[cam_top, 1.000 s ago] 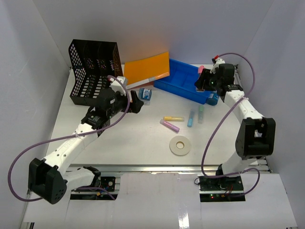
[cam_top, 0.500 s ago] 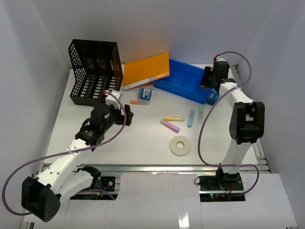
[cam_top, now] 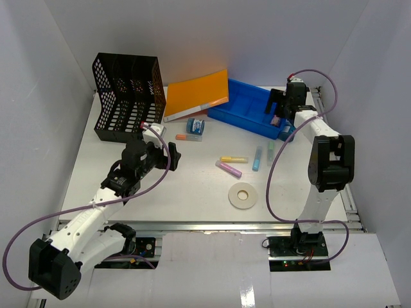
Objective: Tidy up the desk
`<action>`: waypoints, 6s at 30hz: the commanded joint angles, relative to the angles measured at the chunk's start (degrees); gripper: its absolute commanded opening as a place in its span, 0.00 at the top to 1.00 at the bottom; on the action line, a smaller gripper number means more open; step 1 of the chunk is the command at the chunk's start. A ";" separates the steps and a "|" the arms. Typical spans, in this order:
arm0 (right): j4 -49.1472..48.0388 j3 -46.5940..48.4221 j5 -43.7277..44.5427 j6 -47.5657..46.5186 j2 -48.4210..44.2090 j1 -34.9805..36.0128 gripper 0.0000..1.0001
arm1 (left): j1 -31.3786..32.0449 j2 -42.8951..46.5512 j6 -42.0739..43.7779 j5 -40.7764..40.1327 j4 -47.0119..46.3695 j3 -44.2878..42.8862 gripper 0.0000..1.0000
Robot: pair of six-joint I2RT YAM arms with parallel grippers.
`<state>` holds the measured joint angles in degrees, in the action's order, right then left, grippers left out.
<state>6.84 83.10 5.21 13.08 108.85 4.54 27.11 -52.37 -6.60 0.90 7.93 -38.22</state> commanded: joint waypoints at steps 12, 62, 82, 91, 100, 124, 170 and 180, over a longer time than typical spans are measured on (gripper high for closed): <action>15.73 -23.78 -63.30 -40.88 -34.63 0.12 0.08 | 0.13 2.18 -10.51 15.69 -4.32 1.89 0.02; 8.54 -44.92 -54.56 -45.64 -53.57 -0.59 0.10 | 0.06 -53.59 40.51 8.09 8.45 -37.58 0.16; 8.45 -44.87 -54.34 -45.51 -52.57 -0.59 0.10 | -5.63 -64.14 44.97 15.97 11.50 -47.69 0.19; 8.45 -44.78 -54.25 -45.51 -52.54 -0.68 0.10 | -6.55 -66.68 43.28 20.15 13.34 -46.51 0.24; 8.51 -44.78 -54.25 -45.51 -52.67 -0.79 0.10 | -6.55 -65.86 39.85 20.70 13.34 -44.65 0.34; 7.10 -44.96 -55.18 -41.43 -51.86 -2.15 0.10 | -5.49 -51.02 17.58 28.15 8.73 -29.27 0.84; -16.27 -36.73 -45.48 18.74 -33.32 5.79 0.39 | 17.55 -49.29 -24.32 23.90 -41.15 -20.87 0.99; -19.34 -38.03 -43.19 17.56 -32.29 5.73 0.74 | 18.78 -51.67 -24.36 22.44 -41.70 -23.52 0.99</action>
<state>-8.38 45.45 -37.53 31.18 76.10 9.82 45.04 -104.00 -31.06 24.30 -32.14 -59.44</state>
